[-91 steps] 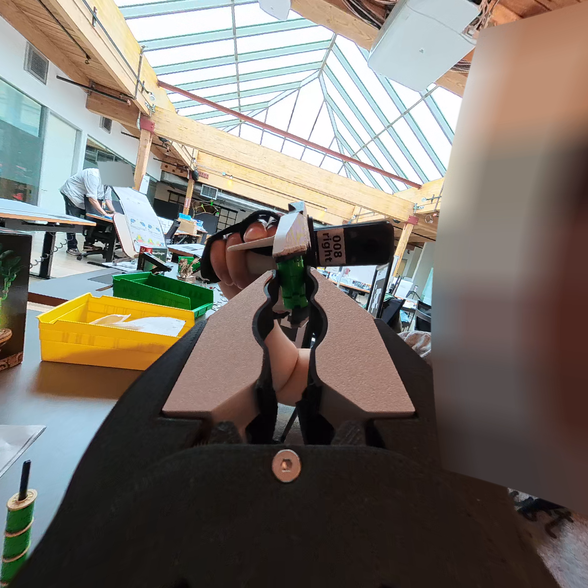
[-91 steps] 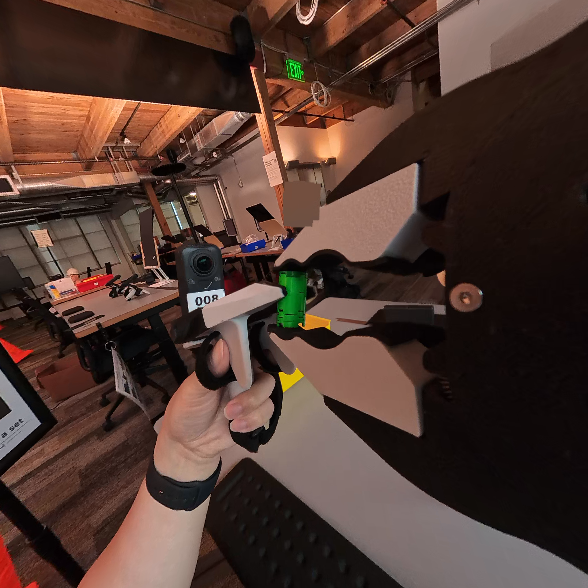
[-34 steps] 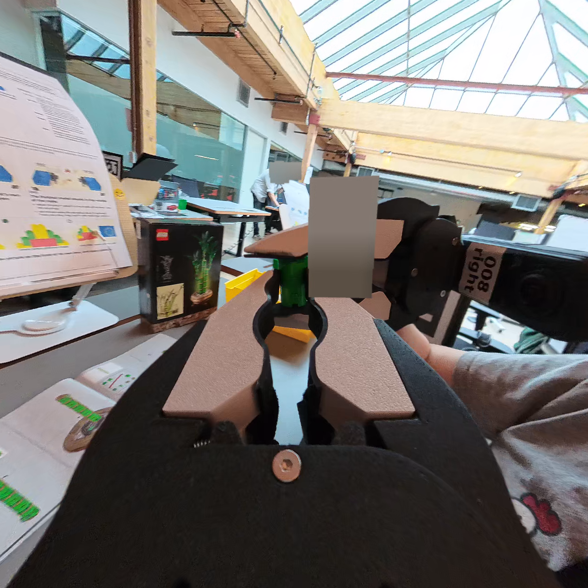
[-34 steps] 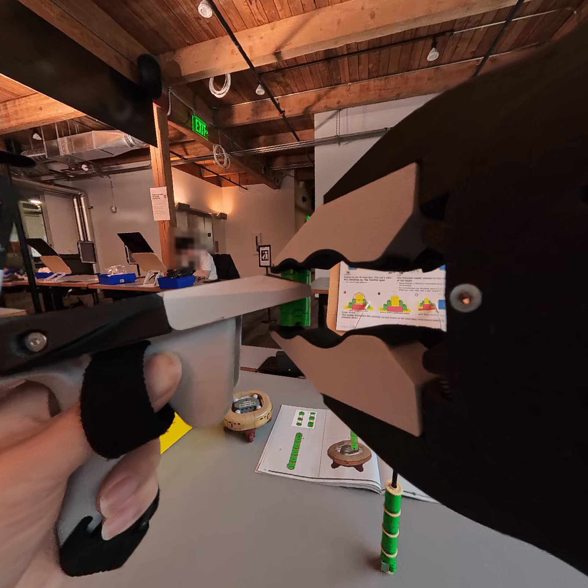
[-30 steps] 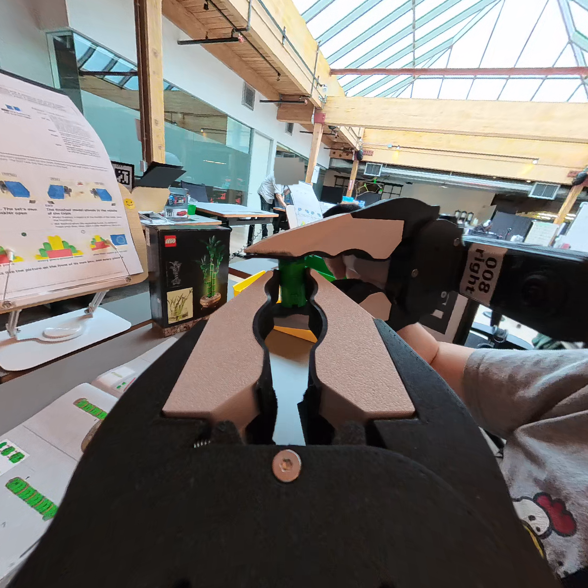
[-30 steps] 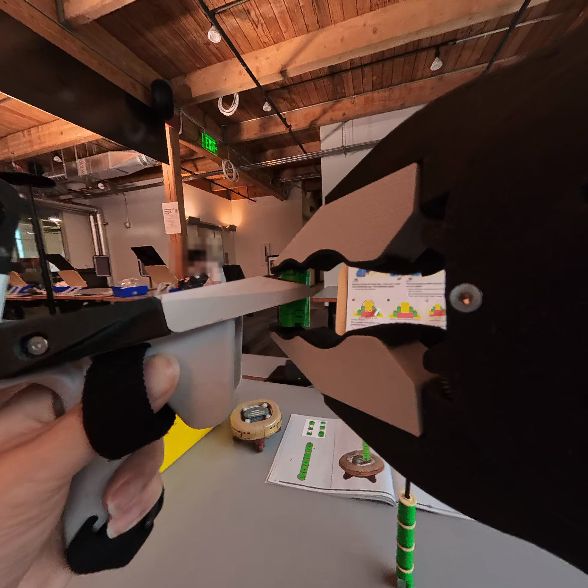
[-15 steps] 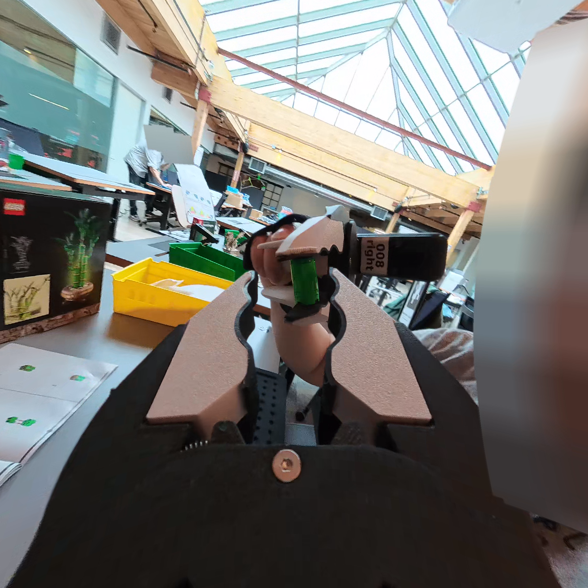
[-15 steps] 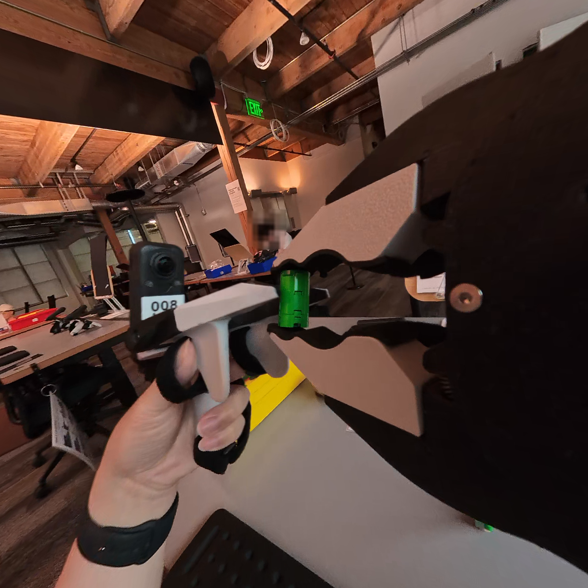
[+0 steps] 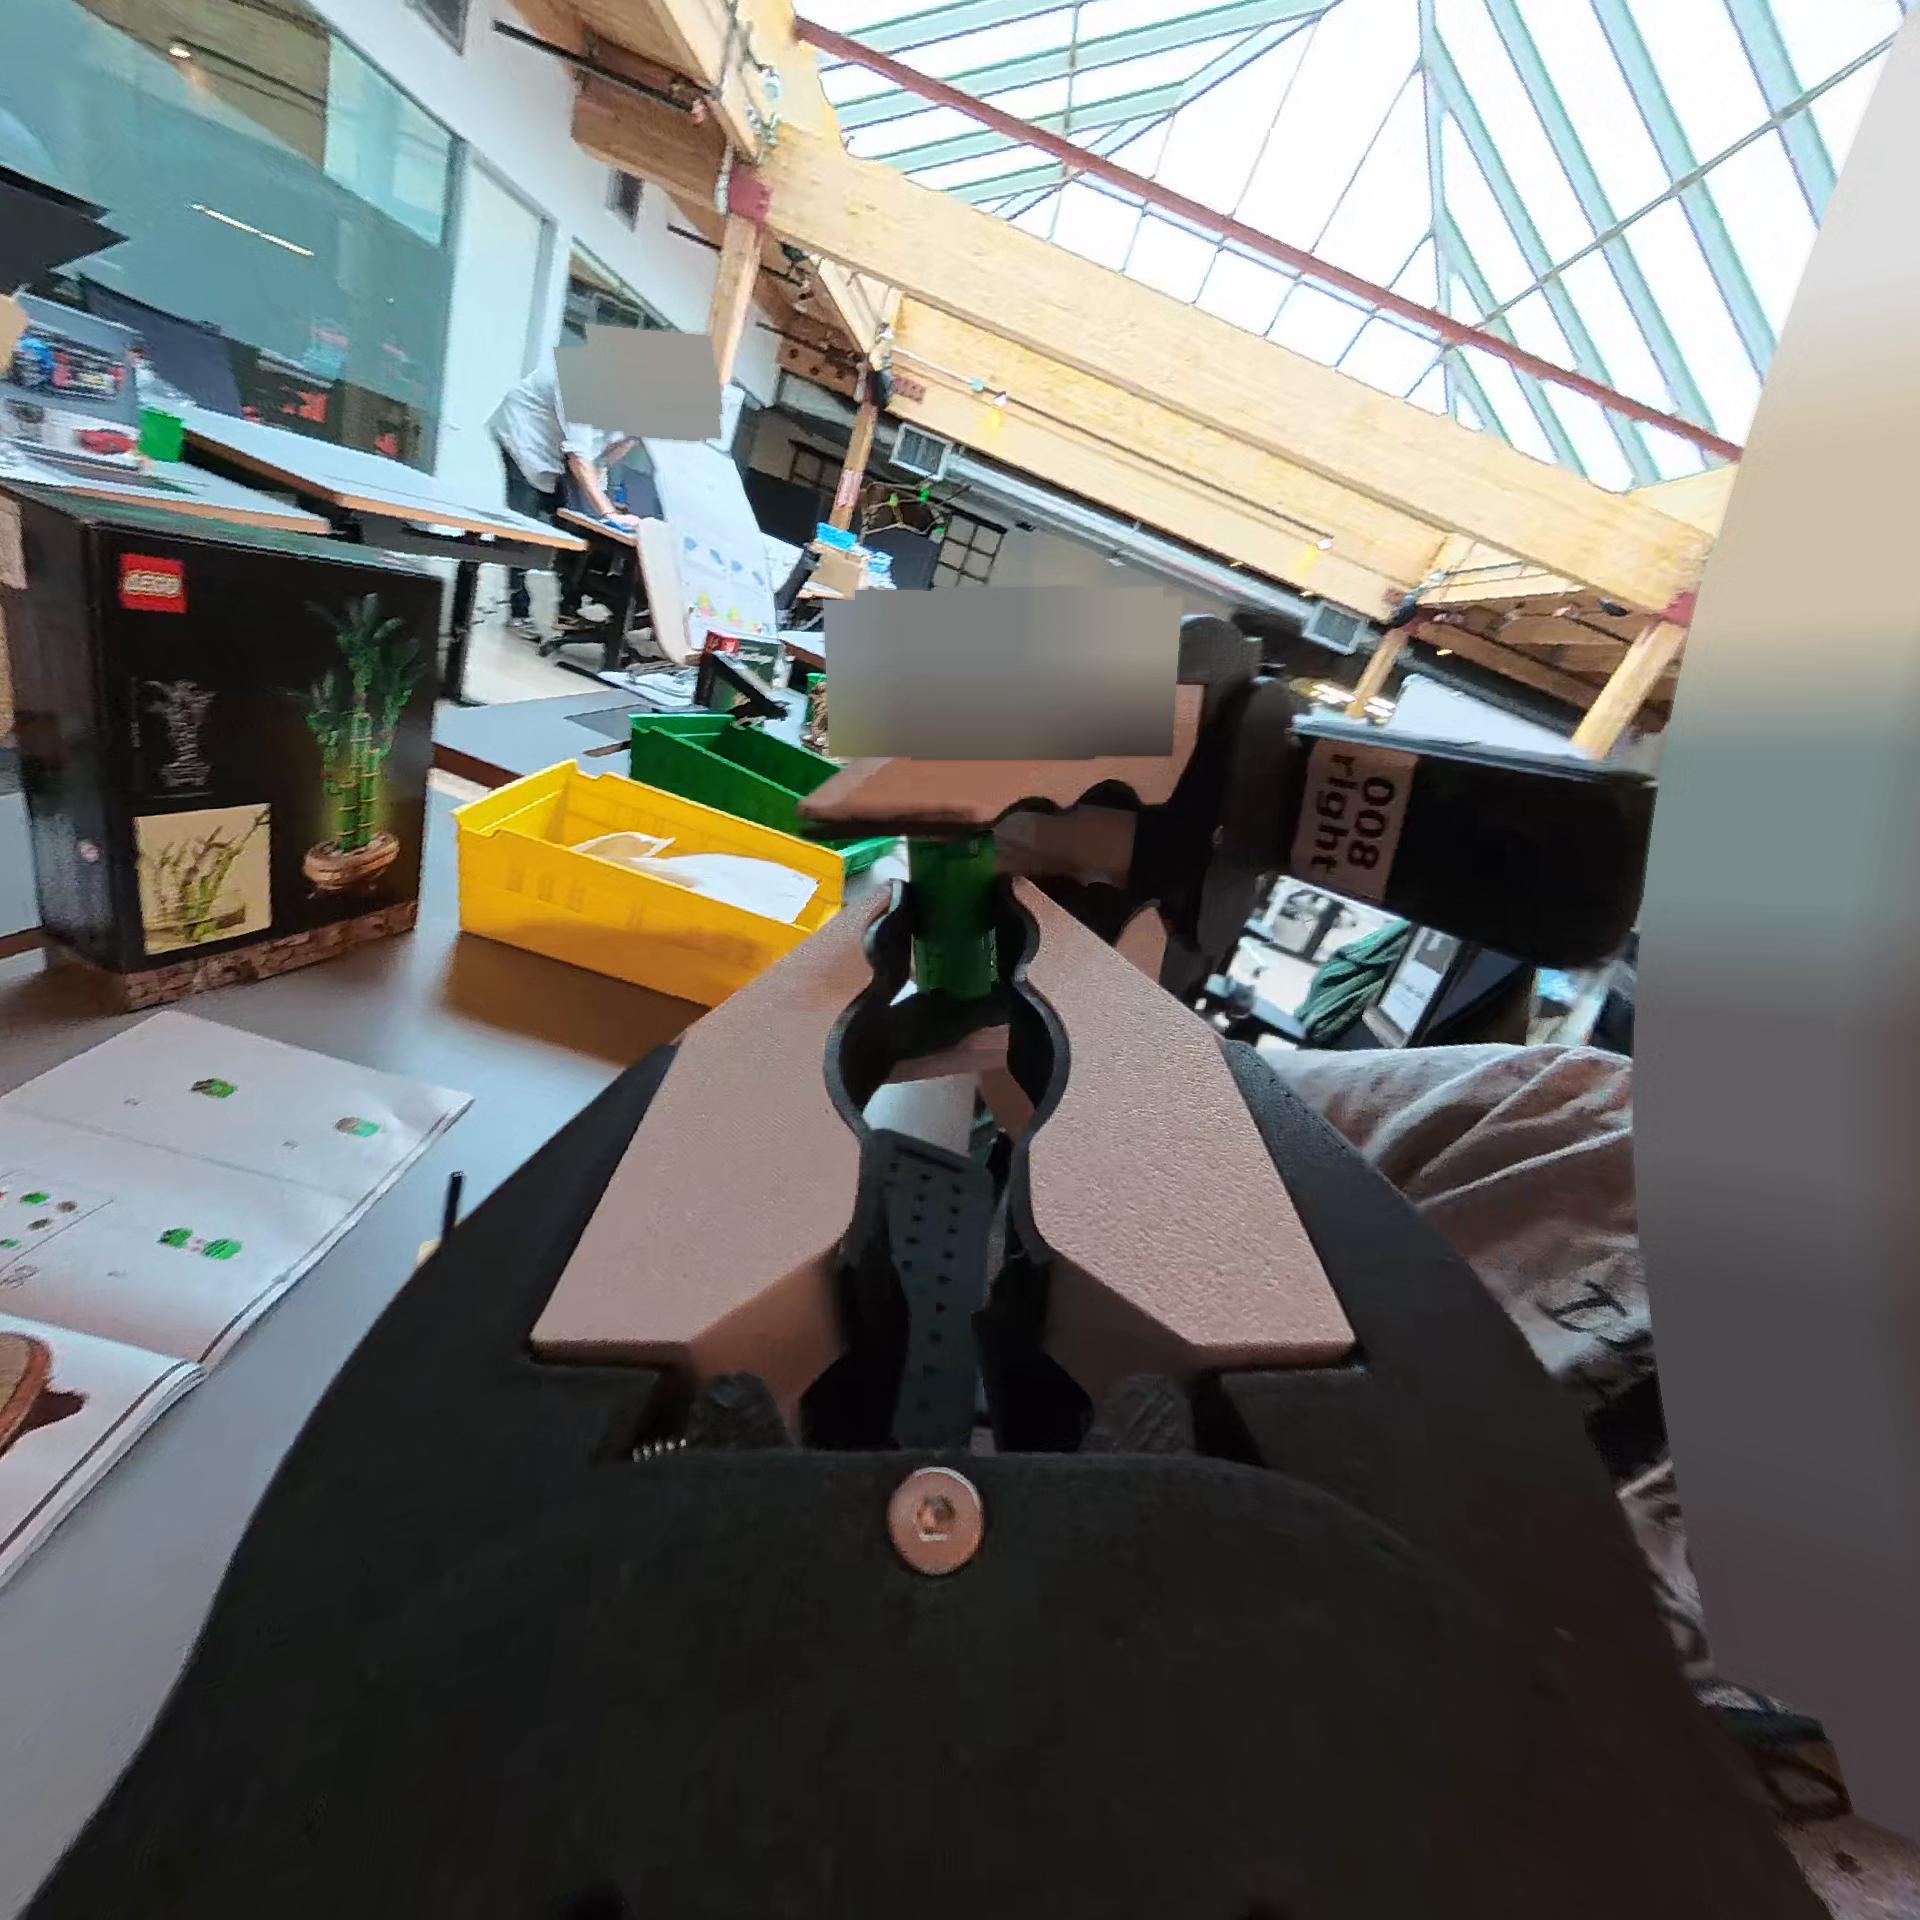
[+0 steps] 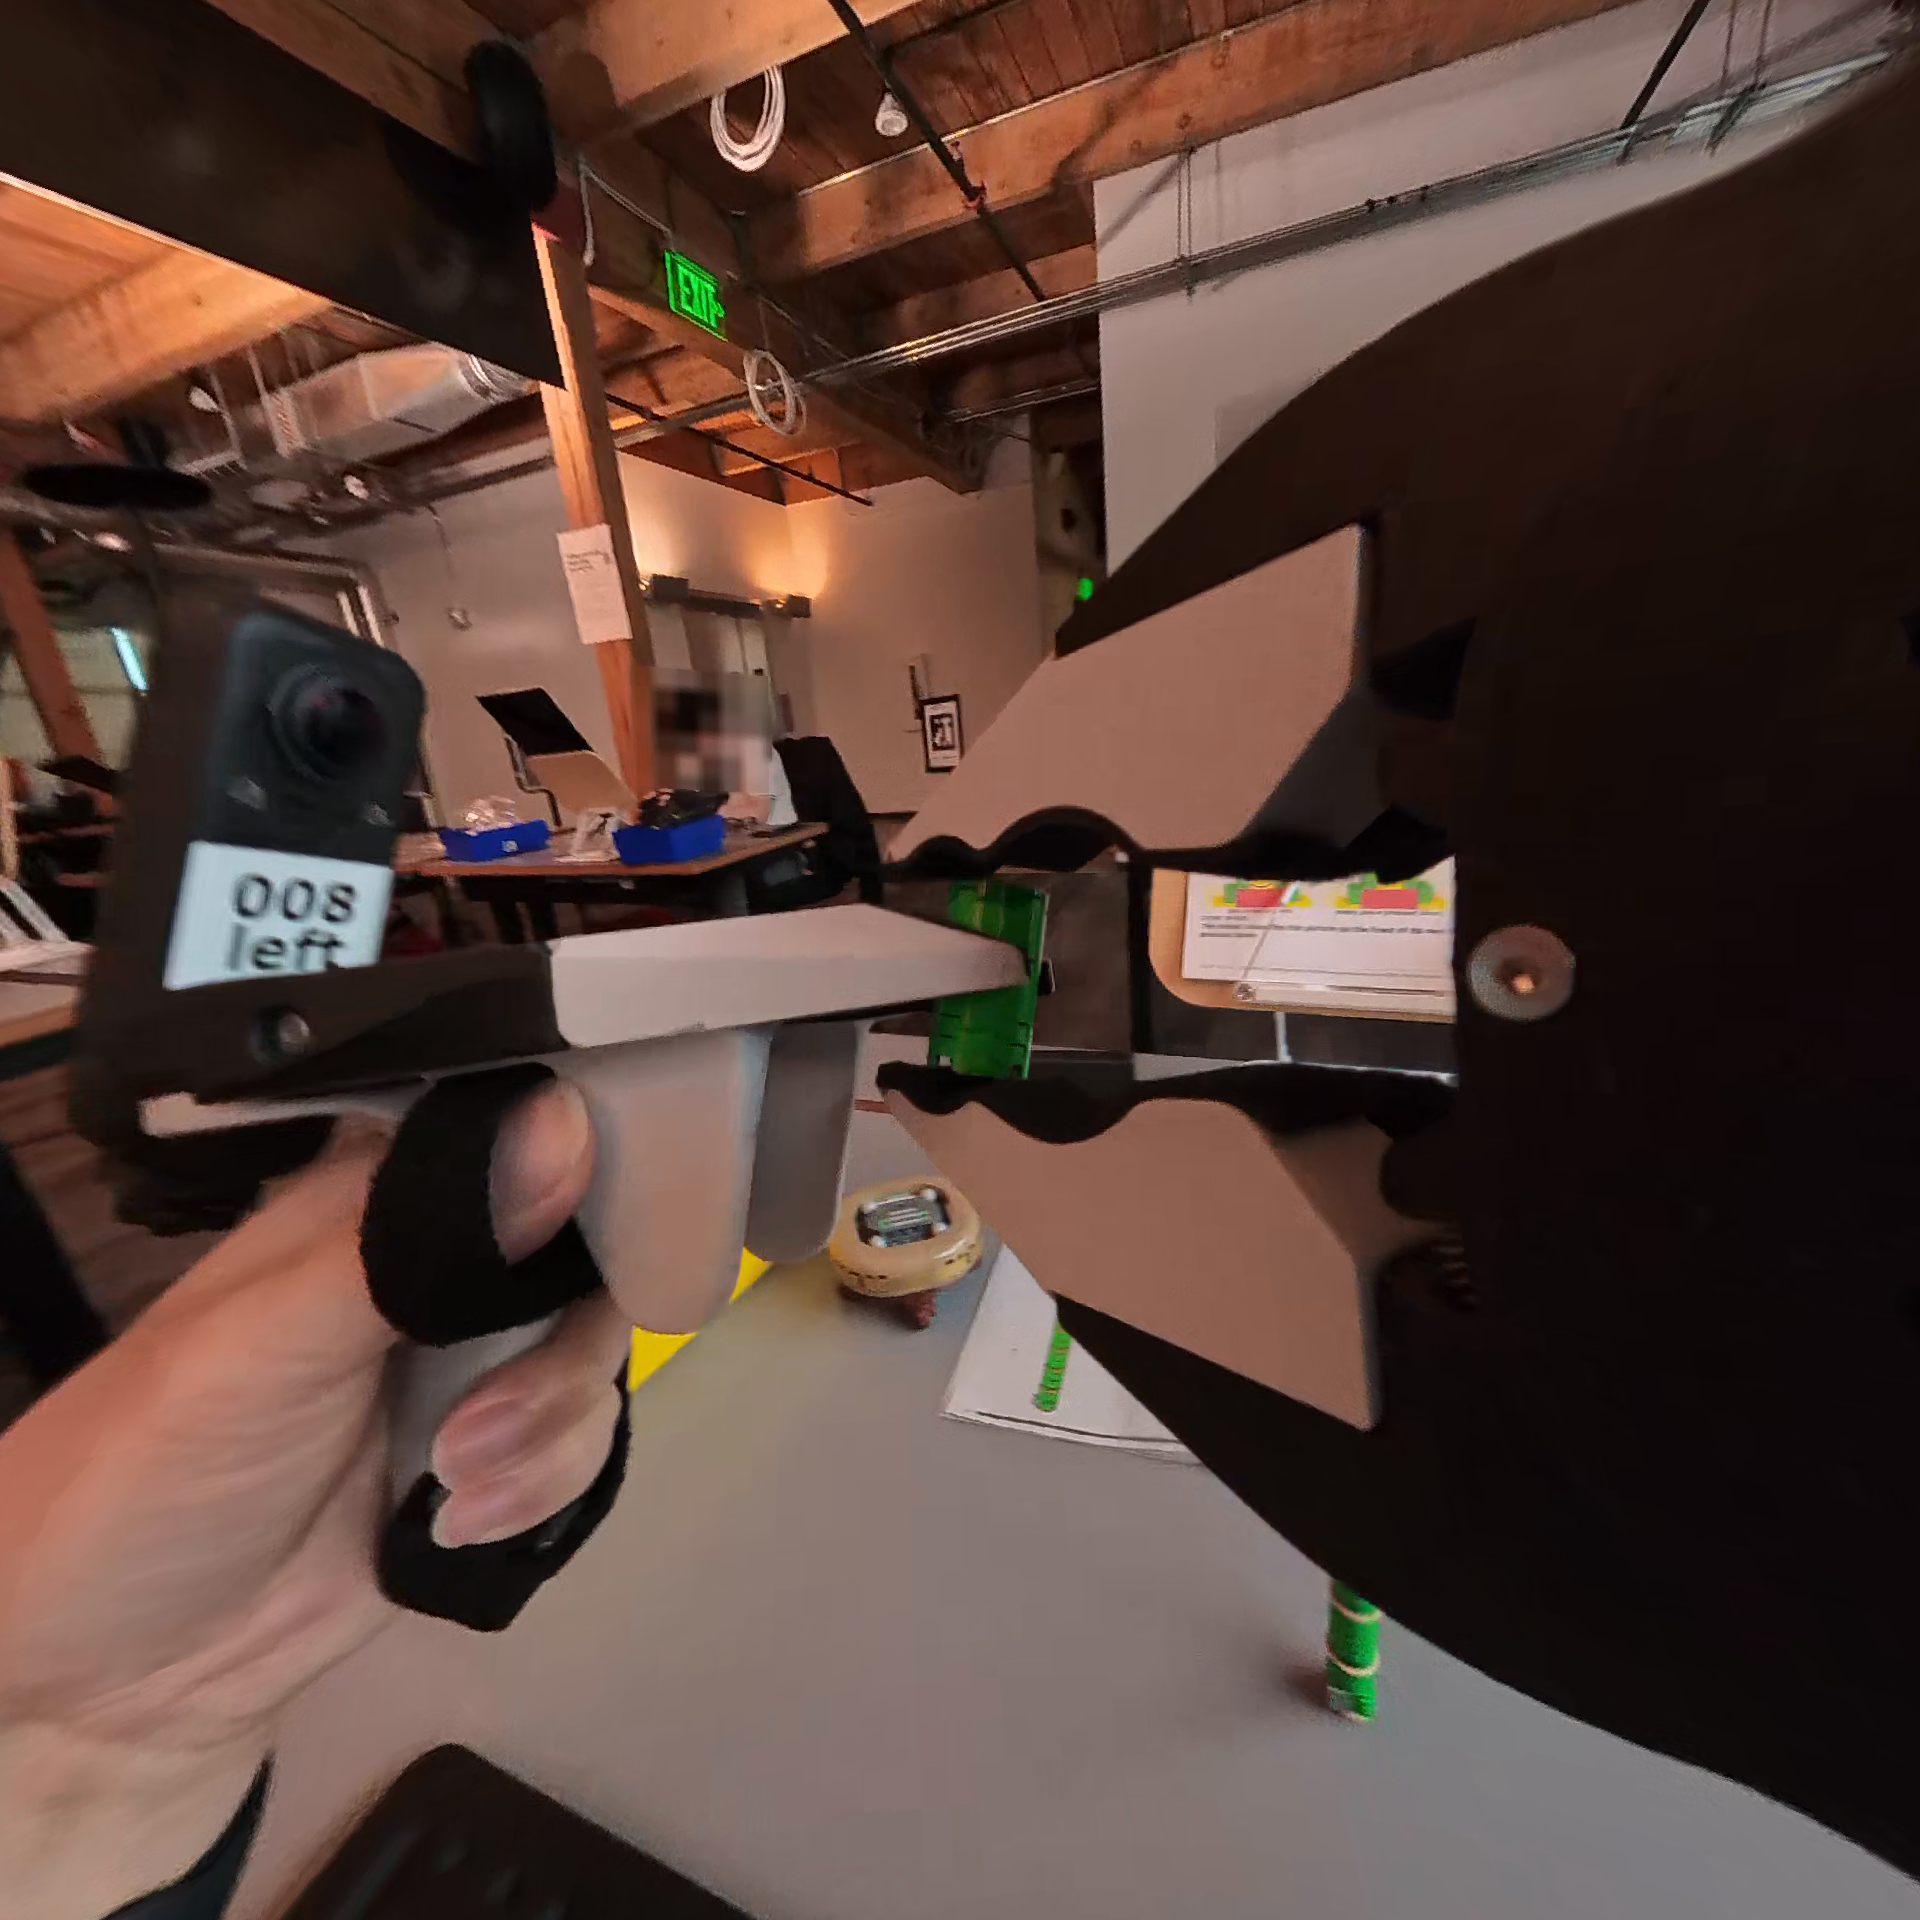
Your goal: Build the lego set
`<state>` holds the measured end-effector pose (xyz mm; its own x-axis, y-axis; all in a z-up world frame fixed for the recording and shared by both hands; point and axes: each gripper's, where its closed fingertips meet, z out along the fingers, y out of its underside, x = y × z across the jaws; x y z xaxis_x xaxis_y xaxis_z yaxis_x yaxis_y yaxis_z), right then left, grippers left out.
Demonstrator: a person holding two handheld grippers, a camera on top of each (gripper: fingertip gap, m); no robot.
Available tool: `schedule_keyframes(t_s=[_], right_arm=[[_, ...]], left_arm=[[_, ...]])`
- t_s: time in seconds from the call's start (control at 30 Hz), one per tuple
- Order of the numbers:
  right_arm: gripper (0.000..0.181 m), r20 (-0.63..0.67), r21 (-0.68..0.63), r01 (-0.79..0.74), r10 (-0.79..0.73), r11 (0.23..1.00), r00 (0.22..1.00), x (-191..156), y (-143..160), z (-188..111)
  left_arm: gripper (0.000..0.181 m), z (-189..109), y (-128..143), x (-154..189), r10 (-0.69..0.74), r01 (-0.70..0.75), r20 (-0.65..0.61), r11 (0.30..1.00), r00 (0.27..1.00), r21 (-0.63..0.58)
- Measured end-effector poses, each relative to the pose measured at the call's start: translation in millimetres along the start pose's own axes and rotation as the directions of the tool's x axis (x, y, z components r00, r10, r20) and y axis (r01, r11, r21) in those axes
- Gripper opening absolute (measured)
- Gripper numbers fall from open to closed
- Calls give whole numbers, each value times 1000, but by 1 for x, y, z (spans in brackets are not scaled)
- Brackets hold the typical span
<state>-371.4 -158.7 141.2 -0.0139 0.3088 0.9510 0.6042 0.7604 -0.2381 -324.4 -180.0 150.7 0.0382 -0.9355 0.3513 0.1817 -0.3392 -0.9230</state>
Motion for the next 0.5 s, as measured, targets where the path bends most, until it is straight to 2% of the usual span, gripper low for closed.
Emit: schedule_keyframes(t_s=[0.13, 0.2, 0.33, 0.5], right_arm=[[31, -27, -52, 43, -44, 998, 999, 0, 4, 5], [30, -43, -27, 42, -43, 999, 998, 1, 1, 4], [30, -91, 13, 57, -55, 998, 994, 6, -4, 0], [30, -61, 83, -12, 17, 996, 998, 7, -8, -4]], left_arm=[[14, -1, 0, -8, 66, -63, 129, 998, 989, -29], [14, -2, 0, -7, 96, -90, 152, 995, 984, -45], [18, -7, -4, 1, 76, -74, 121, 997, 990, -22], [26, -30, -24, 7, -48, 48, -3, 993, 999, 108]])
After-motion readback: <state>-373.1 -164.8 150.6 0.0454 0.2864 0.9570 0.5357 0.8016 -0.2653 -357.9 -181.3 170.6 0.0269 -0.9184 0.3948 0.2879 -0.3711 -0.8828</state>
